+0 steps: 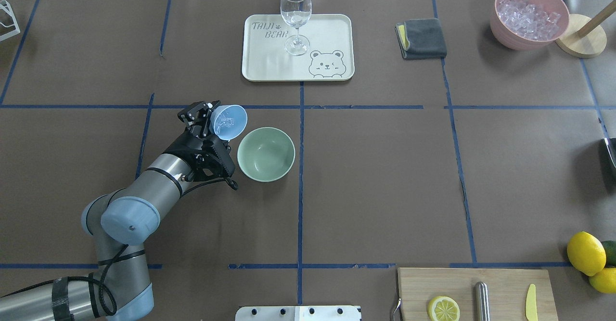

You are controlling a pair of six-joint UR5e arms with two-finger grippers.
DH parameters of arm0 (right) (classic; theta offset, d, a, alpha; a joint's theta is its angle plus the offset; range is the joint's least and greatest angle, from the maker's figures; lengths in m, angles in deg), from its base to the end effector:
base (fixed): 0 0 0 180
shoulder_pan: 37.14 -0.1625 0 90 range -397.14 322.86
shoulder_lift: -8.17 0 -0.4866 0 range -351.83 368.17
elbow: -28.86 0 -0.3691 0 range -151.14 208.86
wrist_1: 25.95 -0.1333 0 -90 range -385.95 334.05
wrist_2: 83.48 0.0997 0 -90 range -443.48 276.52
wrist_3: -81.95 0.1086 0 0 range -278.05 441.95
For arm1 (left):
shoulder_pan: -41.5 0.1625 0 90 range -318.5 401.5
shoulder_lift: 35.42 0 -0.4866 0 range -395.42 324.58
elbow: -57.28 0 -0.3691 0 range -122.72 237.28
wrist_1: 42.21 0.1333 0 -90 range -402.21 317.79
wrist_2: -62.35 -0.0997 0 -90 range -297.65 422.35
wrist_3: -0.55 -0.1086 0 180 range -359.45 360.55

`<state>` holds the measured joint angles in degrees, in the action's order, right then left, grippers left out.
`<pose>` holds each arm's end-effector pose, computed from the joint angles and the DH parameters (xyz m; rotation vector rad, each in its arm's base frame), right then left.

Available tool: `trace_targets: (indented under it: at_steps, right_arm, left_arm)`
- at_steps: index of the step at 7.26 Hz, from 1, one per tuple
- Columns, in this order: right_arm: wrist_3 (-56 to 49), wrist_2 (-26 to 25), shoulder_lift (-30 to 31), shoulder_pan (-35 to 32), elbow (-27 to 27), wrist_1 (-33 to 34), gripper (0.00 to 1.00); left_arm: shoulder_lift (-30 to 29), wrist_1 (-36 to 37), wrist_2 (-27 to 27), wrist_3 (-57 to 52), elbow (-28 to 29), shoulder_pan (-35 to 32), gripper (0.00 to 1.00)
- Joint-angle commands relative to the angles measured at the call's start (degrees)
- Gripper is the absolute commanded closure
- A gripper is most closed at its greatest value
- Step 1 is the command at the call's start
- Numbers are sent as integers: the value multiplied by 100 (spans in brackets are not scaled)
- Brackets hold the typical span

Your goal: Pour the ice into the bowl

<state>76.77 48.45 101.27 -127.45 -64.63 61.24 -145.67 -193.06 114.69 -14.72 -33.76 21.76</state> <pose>0.0631 -0.4465 0.7210 0.0884 -0.7285 -0.1016 0.5078 -0.3943 0.3980 1.4977 0.1607 0.7418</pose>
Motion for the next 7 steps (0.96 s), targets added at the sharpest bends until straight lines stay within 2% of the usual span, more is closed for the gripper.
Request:
trace_targets:
  at_steps: [1,2,4,5,7]
  right_arm:
    - [0,0,33,-49,-3,0,0]
    - [0,17,67,-66,-3,0,0]
    - [0,35,85,-110,-3,0,0]
    - [0,44,120,-128,-3,0,0]
    - [0,44,129,-163,-3,0,0]
  left_arm:
    - [-259,363,-379,-1030,-54,84,100]
    - [-287,363,-565,-1709,-81,84,100]
    - [-330,354,-584,-3141,-81,102,100]
    - [-339,354,-793,-3532,-73,110,100]
    - [-444,363,-839,-4567,-38,128,100]
